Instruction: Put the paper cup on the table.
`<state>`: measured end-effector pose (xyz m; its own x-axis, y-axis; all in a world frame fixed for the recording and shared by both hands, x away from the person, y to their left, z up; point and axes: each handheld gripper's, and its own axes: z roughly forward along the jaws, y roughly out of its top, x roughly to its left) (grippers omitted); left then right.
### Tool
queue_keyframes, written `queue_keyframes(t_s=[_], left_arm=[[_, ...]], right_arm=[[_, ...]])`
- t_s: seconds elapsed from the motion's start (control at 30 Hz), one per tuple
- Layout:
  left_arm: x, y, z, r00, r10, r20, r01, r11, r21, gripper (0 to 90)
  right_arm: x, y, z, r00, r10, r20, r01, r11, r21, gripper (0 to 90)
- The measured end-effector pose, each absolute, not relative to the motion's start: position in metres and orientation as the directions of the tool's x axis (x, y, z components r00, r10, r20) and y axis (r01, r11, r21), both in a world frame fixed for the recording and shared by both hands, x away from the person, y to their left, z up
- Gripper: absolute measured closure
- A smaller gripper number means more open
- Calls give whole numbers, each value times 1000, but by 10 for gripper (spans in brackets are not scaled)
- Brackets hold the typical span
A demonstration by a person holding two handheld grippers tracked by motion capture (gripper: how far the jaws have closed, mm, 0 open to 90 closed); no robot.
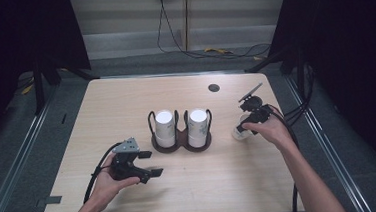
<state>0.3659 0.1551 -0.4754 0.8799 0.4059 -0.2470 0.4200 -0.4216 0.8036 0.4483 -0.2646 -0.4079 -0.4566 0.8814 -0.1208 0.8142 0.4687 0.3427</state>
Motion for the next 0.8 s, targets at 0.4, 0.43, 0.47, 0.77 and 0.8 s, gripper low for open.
queue_keyframes(t_s=[0.4,0.43,0.47,0.77,0.8], left_arm=[[367,160,-475,873,414,-258,431,-405,806,173],[368,160,-475,870,408,-276,441,-394,807,173],[368,160,-475,870,408,-276,441,-394,807,173],[369,164,-475,863,426,-273,447,-388,806,173],[369,164,-475,863,426,-273,447,-388,806,173]], right_arm=[[453,-260,-422,-443,894,-68,794,426,434,206],[453,-261,-423,-440,896,-59,793,419,442,194],[453,-261,-424,-437,898,-50,793,411,449,185],[442,-267,-434,-418,908,-28,786,377,491,180],[442,-267,-434,-418,908,-28,786,377,491,180]])
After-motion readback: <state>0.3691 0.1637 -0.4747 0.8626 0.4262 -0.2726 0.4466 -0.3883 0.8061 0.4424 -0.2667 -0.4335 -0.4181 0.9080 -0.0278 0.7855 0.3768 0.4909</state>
